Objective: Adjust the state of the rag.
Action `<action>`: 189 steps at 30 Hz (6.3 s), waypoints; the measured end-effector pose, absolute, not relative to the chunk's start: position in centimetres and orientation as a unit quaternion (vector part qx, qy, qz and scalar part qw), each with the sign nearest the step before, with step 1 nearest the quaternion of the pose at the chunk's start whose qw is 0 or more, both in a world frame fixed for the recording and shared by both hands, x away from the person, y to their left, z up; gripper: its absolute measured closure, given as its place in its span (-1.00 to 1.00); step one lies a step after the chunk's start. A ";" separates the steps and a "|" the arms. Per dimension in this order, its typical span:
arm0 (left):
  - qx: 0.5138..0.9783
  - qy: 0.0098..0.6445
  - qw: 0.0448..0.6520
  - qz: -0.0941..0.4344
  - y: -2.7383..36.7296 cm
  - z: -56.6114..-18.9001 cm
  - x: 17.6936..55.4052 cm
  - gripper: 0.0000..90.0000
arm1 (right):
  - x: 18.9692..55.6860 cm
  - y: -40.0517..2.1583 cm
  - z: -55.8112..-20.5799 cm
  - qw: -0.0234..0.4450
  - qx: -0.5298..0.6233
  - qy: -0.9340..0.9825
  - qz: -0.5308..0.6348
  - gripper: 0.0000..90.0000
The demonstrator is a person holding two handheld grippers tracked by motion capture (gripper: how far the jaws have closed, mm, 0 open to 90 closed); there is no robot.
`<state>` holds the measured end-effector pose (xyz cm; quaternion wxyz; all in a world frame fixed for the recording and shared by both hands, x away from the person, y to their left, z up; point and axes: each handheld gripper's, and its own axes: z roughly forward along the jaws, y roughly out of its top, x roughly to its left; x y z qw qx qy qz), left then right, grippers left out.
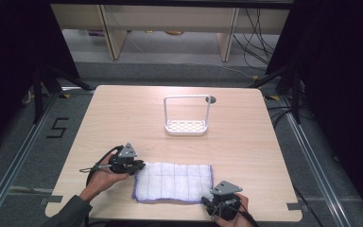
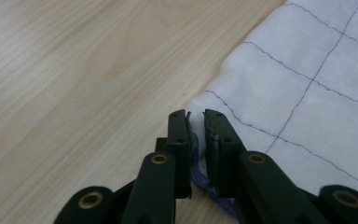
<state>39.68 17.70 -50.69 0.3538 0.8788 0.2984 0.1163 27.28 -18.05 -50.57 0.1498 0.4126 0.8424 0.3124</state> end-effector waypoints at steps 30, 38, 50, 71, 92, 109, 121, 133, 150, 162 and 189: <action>0.845 0.284 0.453 0.028 16.9 -48.5 31.5 0.87 | 39.2 -20.0 -47.3 0.111 0.316 0.882 0.331 0.83; 0.852 0.265 0.450 0.016 14.2 -48.9 30.6 0.86 | 43.1 -18.6 -46.9 0.114 0.306 0.894 0.307 0.82; 0.864 0.238 0.443 -0.010 11.5 -49.6 29.9 0.58 | 45.8 -17.2 -47.9 0.132 0.297 0.910 0.256 0.32; 0.811 0.344 0.465 0.086 12.7 -47.6 40.1 -0.06 | 45.4 -18.1 -47.5 0.145 0.411 0.849 0.297 0.03; 0.822 0.382 0.408 0.108 7.0 -50.2 47.9 -0.01 | 45.6 -19.0 -48.1 0.145 0.466 0.818 0.304 0.01; 0.852 0.329 0.395 0.102 6.0 -51.3 48.2 0.81 | 45.7 -17.5 -49.2 0.130 0.463 0.829 0.286 -0.19; 0.851 0.329 0.396 0.102 6.5 -51.3 48.0 0.88 | 45.5 -16.5 -49.9 0.132 0.461 0.832 0.279 -0.20; 0.853 0.322 0.395 0.109 6.5 -51.3 47.9 0.87 | 45.0 -15.9 -49.9 0.117 0.404 0.856 0.300 0.69; 0.824 0.312 0.455 0.127 8.6 -46.8 45.5 0.90 | 43.7 -16.5 -46.2 0.136 0.384 0.833 0.375 0.87; 0.804 0.298 0.494 0.146 10.0 -41.2 42.6 0.90 | 41.7 -16.8 -41.2 0.157 0.349 0.820 0.427 0.88; 0.784 0.267 0.517 0.218 9.9 -30.3 43.6 0.90 | 43.6 -17.2 -30.2 0.220 0.319 0.784 0.484 0.89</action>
